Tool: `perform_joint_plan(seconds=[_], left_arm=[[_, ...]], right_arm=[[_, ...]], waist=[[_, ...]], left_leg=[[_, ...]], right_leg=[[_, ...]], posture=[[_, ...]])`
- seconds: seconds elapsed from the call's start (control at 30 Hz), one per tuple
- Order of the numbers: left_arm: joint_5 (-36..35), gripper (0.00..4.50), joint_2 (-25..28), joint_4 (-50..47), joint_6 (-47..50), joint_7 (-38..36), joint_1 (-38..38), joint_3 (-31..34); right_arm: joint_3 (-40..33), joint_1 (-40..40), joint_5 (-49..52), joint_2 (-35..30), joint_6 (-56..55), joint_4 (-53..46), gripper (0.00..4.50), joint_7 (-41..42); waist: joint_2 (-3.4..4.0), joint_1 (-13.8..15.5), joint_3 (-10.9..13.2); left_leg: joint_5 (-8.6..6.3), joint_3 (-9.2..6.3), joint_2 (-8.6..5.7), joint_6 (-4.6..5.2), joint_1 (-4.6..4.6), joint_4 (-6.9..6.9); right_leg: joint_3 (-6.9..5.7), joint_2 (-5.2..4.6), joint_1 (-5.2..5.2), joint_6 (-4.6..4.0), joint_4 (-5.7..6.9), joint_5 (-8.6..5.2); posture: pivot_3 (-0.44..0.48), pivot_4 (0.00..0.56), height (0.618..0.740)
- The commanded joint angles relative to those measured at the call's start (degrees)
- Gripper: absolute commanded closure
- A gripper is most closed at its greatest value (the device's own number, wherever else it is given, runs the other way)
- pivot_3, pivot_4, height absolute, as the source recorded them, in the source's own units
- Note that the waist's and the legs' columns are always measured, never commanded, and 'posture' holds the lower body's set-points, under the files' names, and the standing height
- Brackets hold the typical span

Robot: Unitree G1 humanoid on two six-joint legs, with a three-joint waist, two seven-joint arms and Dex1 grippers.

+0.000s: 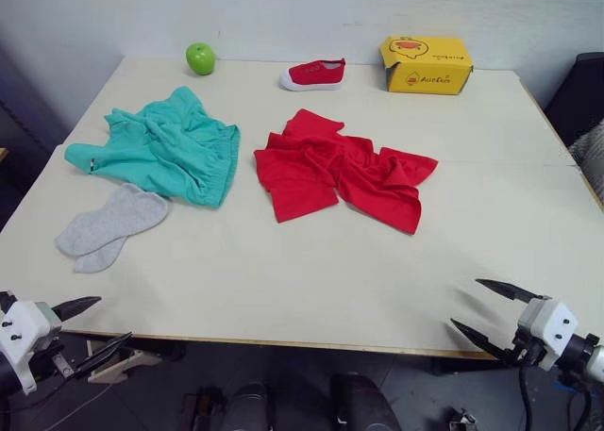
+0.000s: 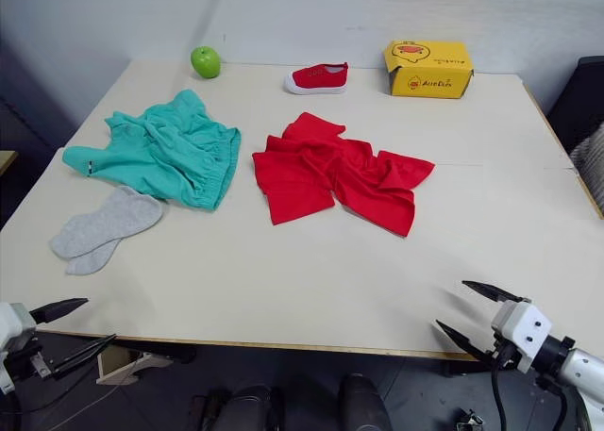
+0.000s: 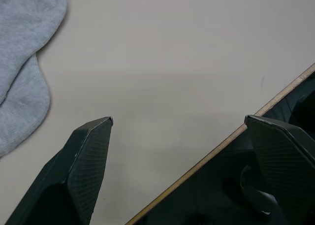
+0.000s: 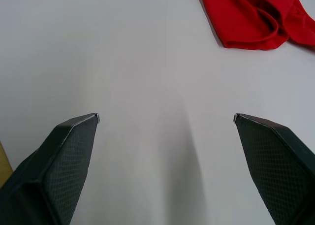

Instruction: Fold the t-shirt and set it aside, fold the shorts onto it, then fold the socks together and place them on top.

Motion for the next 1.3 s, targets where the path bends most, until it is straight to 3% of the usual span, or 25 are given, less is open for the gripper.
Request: perform_joint_plan(seconds=[0.03,0.17,0.23,0.33,0.47,0.6,0.7,0.83,1.03,1.3], left_arm=[[-0.01,0.0,0.34,-1.2,-0.84,0.03,-0.69,0.57],[-2.39,0.0,1.02,-5.22,4.27,0.88,-2.88,-0.9],[-7.4,0.0,3.47,-10.25,12.36,1.38,-6.66,-2.73],[-9.89,0.0,6.81,-14.15,20.87,4.84,-16.95,-8.0],[-4.26,0.0,7.69,-12.87,21.64,6.19,-31.71,-19.64],[10.18,0.0,5.12,-2.82,16.11,7.58,-47.31,-35.74],[16.01,0.0,1.52,4.45,12.38,7.77,-54.91,-42.54],[21.63,0.0,-6.67,19.31,8.85,11.53,-64.88,-47.52],[29.0,0.0,-10.98,35.4,-3.85,11.92,-73.17,-52.33],[34.35,0.0,-16.85,48.24,-11.53,12.79,-79.64,-55.04]], right_arm=[[-1.46,0.25,0.53,-0.57,-0.83,-1.0,0.02,-0.32],[-1.07,-0.6,1.12,-0.33,0.57,-2.55,0.02,-1.16],[0.15,-3.07,1.38,-1.16,1.35,-4.22,0.02,-0.63],[2.56,-9.9,0.92,-2.93,5.63,-5.23,0.02,-0.46],[8.16,-19.79,-2.72,-4.94,12.35,-4.22,0.02,-0.96],[16.05,-31.46,-10.51,-4.23,17.18,-0.43,0.02,-2.97],[19.83,-37.0,-13.81,-2.97,20.07,2.05,0.02,-4.4],[24.96,-43.76,-23.71,-1.67,15.62,8.47,0.02,-10.48],[26.14,-45.21,-26.44,-0.04,20.48,9.32,0.02,-14.06],[26.22,-45.63,-27.23,-0.11,25.51,11.47,0.02,-14.87]], waist=[[0.0,0.01,0.0],[0.0,0.01,0.0],[0.0,0.01,0.0],[0.01,0.04,0.03],[0.16,0.06,-0.03],[0.17,0.02,0.01],[0.16,0.15,0.02],[0.11,0.23,0.06],[0.07,0.26,0.06],[-0.01,0.88,0.01]], left_leg=[[0.0,0.0,0.0,0.0,0.0,0.0],[0.0,0.0,0.0,0.0,0.0,0.01],[0.0,0.0,0.0,0.01,0.0,0.05],[0.07,-0.07,0.0,-0.06,-0.01,0.21],[0.23,-0.06,-0.05,-0.07,0.01,0.18],[0.46,0.08,0.0,-0.53,-0.08,0.28],[0.5,0.3,0.02,-0.49,-0.18,0.43],[0.36,0.43,0.1,-0.25,-0.38,0.8],[0.26,0.62,0.08,-0.09,-0.44,0.93],[0.21,0.7,-0.05,0.07,-0.23,1.1]], right_leg=[[0.0,0.0,0.0,0.0,0.0,0.0],[-0.01,0.0,0.01,0.0,0.01,0.0],[0.0,0.0,0.01,0.01,0.04,0.01],[-0.02,0.0,0.03,0.01,0.21,0.03],[-0.04,0.04,0.02,0.0,0.26,0.14],[-0.15,0.42,-0.11,0.01,0.35,0.14],[-0.32,0.69,-0.27,0.03,0.56,0.15],[-0.21,0.91,-0.28,0.21,0.61,0.25],[-0.07,0.87,-0.31,0.38,0.57,0.34],[-0.06,0.68,-0.08,0.48,0.55,0.4]], posture=[[0.0,0.15,0.74],[0.0,0.15,0.74],[0.0,0.15,0.74],[0.0,0.15,0.74],[0.0,0.15,0.74],[0.0,0.15,0.74],[0.0,0.15,0.74],[0.0,0.15,0.74],[0.0,0.15,0.74],[0.0,0.15,0.74]])
